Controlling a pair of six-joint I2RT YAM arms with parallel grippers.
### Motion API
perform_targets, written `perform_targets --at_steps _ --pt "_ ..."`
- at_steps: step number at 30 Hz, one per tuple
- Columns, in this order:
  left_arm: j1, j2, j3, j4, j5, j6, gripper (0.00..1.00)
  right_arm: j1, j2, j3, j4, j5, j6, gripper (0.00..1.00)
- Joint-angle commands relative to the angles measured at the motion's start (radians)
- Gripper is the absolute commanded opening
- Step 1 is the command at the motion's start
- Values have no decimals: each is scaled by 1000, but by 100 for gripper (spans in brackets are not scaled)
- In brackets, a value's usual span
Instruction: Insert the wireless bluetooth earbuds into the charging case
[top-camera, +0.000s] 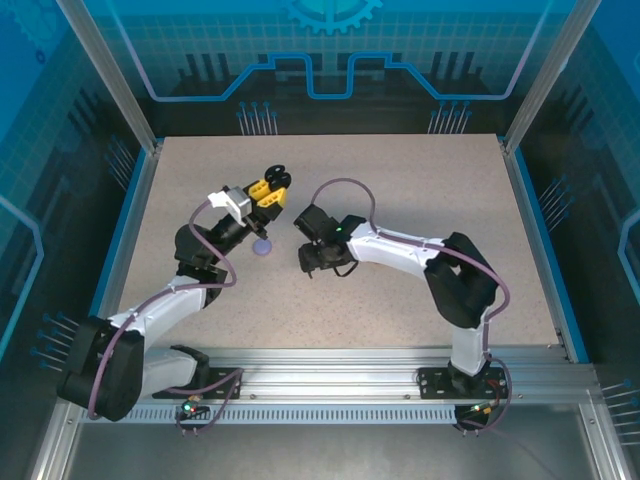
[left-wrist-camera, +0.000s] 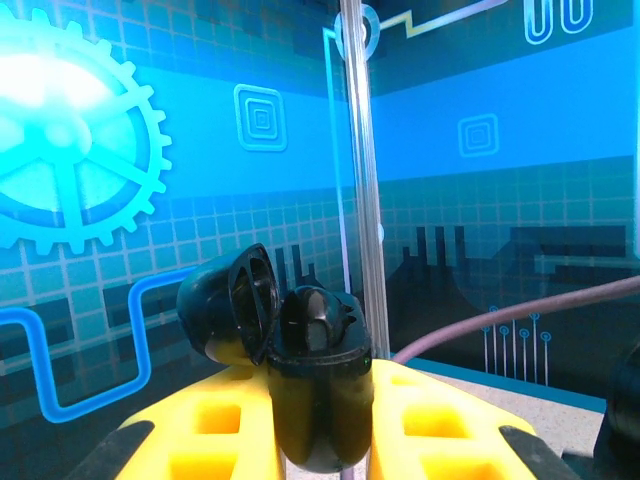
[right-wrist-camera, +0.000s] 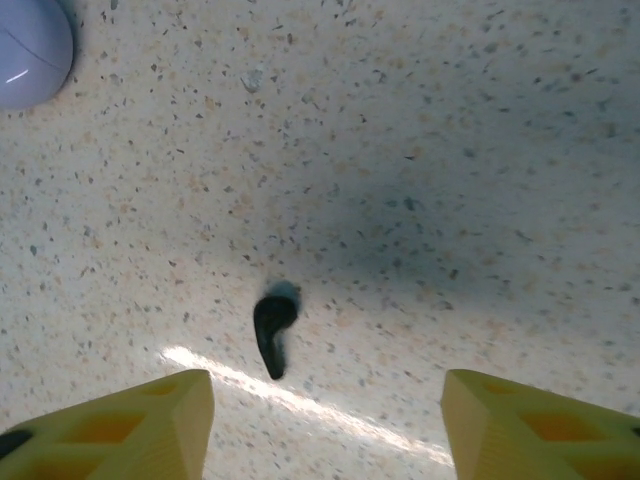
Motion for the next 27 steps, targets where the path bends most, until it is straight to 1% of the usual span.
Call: perform_targets --at_steps 1,3,13,27 --pt "-3 -24 -10 31 -31 19 0 23 51 65 -40 22 26 56" --pt "-2 -25 -11 32 -32 21 0 31 72 83 -42 15 24 53" --pt "5 -19 -9 47 -35 12 0 48 165 146 -71 26 28 43" --pt "17 -8 -15 71 -34 -2 0 65 258 211 -123 58 32 37"
